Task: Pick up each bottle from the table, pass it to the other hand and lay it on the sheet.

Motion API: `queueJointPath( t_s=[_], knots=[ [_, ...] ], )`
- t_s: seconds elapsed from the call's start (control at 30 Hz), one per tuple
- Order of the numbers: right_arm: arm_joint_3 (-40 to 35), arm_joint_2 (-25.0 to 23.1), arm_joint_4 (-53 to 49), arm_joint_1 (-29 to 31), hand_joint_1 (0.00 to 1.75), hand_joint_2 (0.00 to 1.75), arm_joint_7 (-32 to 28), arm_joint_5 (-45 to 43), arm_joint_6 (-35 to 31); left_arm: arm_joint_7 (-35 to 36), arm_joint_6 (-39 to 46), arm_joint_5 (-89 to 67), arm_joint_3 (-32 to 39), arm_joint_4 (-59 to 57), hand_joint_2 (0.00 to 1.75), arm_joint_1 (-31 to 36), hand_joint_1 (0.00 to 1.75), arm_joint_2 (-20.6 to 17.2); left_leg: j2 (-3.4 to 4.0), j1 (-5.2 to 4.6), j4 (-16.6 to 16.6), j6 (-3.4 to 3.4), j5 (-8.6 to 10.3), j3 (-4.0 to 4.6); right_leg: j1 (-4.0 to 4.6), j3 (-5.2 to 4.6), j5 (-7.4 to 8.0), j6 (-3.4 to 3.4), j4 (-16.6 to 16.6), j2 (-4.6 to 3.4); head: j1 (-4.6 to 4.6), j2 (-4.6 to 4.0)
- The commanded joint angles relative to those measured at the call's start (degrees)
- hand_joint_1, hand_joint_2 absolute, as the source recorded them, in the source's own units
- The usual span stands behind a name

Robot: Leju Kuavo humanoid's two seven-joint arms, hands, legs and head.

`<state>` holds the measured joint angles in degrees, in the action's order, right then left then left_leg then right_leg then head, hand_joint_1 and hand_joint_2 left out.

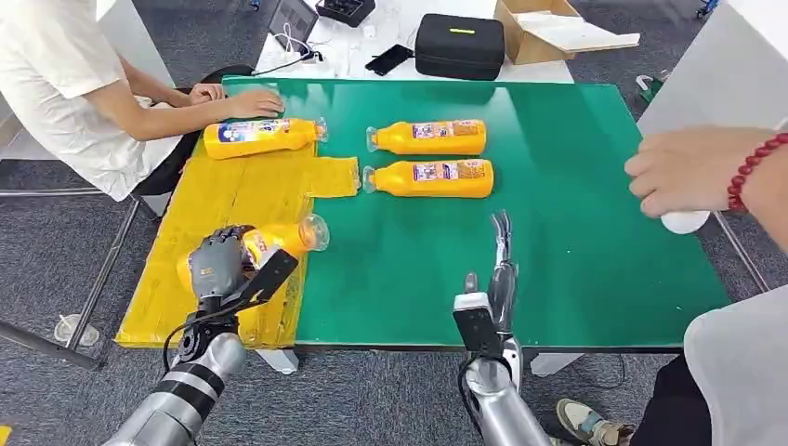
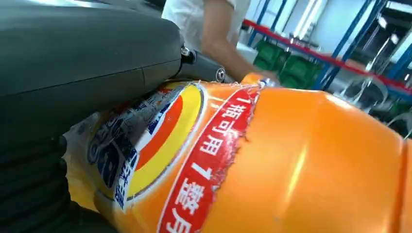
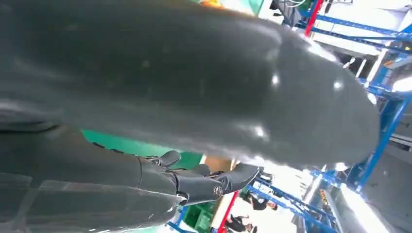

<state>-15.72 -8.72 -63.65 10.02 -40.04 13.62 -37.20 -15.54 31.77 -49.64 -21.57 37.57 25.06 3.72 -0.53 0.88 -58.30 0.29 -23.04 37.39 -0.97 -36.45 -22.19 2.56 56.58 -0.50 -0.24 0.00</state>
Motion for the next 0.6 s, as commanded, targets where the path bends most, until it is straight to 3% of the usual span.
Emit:
queueJointPath(
  t_s=[0.03, 0.07, 0.1, 0.17, 0.27, 0.4, 0.47, 0.6],
  knots=[
    [-0.5, 0.8, 0.8, 1.7, 0.00, 1.75, 0.0, -0.7, 1.4, 0.0, -10.7, -0.5, 0.5, -12.5, 1.75, 5.6, 0.84, -1.1, 0.07, 0.00, 0.0, 0.02, -0.04, -0.18, 0.02, 0.17, -0.03, -0.07, 0.0, -0.01, 0.00, 0.00],
    [-0.1, 0.7, 1.2, 1.9, 0.00, 1.75, 0.0, -1.2, 1.7, 0.1, -12.5, -0.9, 0.1, -13.3, 1.75, 6.1, 0.70, -1.4, 0.13, -0.01, 0.0, 0.03, -0.09, -0.30, 0.02, 0.27, -0.06, -0.10, 0.0, -0.05, 0.00, 0.00],
    [-0.1, 0.7, 1.6, 2.1, 0.00, 1.75, 0.0, -1.2, 1.9, 0.4, -13.8, -1.3, -0.3, -13.9, 1.75, 6.4, 0.91, -1.6, 0.13, 0.01, 0.0, 0.02, -0.07, -0.21, 0.04, 0.20, -0.02, -0.08, 0.0, -0.07, 0.00, 0.00],
    [0.1, 0.8, 1.8, 2.2, 0.00, 1.75, 0.0, -1.5, 2.1, 1.3, -14.9, -3.0, -1.4, -14.9, 1.75, 6.9, 0.99, -2.2, 0.17, 0.00, 0.0, 0.03, -0.08, -0.30, 0.02, 0.27, -0.03, -0.09, 0.0, -0.09, 0.02, 0.00],
    [0.6, 0.9, 2.5, 2.1, 0.00, 1.75, 0.0, -2.0, 2.5, 3.2, -14.2, -6.3, -3.5, -16.0, 1.75, 7.4, 0.84, -3.2, 0.19, 0.00, 0.0, 0.02, -0.08, -0.43, 0.03, 0.40, -0.02, -0.10, 0.0, -0.13, 0.02, 0.00],
    [0.6, 0.9, 2.5, 2.1, 0.00, 1.75, 0.0, -2.0, 2.5, 3.2, -14.2, -6.3, -3.5, -16.0, 1.75, 7.4, 0.84, -3.2, 0.23, 0.00, 0.1, -0.01, -0.06, -0.44, 0.02, 0.34, 0.03, -0.10, 0.0, -0.16, 0.02, 0.00],
    [0.5, 0.9, 2.5, 2.1, 0.00, 1.75, 0.0, -2.0, 2.6, 3.2, -14.3, -6.7, -3.8, -16.1, 1.75, 7.4, 0.56, -3.2, 0.25, 0.00, 0.1, -0.01, -0.09, -0.54, 0.04, 0.42, 0.01, -0.14, 0.0, -0.14, 0.02, 0.00],
    [0.6, 0.9, 2.7, 2.3, 0.00, 1.75, 0.0, -2.4, 2.6, 1.7, -18.6, -6.4, -3.7, -16.6, 1.75, 7.7, 0.33, -3.4, 0.18, -0.01, 0.0, -0.01, -0.07, -0.53, 0.02, 0.39, 0.01, -0.12, 0.0, -0.09, 0.02, 0.00]
  ],
)
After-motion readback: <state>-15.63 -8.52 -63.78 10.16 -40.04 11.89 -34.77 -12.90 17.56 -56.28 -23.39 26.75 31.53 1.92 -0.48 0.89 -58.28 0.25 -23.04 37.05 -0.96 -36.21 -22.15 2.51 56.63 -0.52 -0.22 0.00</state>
